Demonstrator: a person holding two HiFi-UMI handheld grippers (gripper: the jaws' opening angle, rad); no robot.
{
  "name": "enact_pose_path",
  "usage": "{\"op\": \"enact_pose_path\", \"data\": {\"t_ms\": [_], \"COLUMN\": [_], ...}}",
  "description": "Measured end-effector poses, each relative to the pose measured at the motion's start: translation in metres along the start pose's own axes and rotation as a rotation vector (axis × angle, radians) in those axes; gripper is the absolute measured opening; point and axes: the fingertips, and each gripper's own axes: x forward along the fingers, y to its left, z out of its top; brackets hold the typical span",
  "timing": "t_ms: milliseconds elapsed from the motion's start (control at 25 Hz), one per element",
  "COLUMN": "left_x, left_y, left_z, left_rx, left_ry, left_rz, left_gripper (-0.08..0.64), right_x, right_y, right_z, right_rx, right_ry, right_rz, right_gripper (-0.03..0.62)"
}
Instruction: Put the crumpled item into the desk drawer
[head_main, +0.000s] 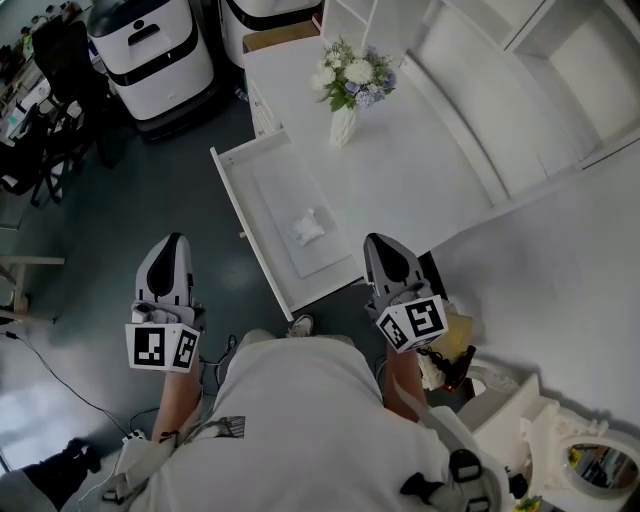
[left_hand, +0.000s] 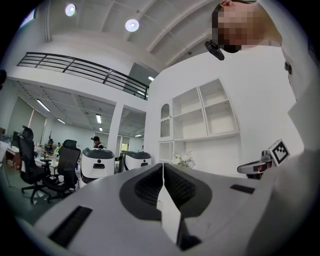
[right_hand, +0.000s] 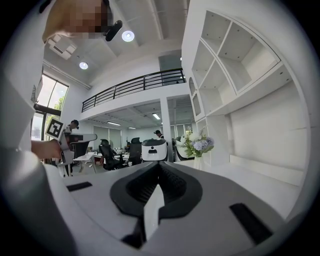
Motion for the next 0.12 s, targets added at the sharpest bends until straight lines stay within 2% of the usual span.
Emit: {"op": "enact_pose_path", "data": {"t_ms": [120], "left_x": [-0.0010], "left_y": [0.0003], "left_z": [-0.0050], "left_rx": [-0.004], "left_ry": [0.012], "left_rz": [0.006], "left_gripper": [0.021], "right_x": [0.0006], "right_y": [-0.0009], "right_z": [-0.0035], "right_rx": [0.002], "right_ry": [-0.001], "right_rz": [0.005], "right_gripper": [0.011]}}
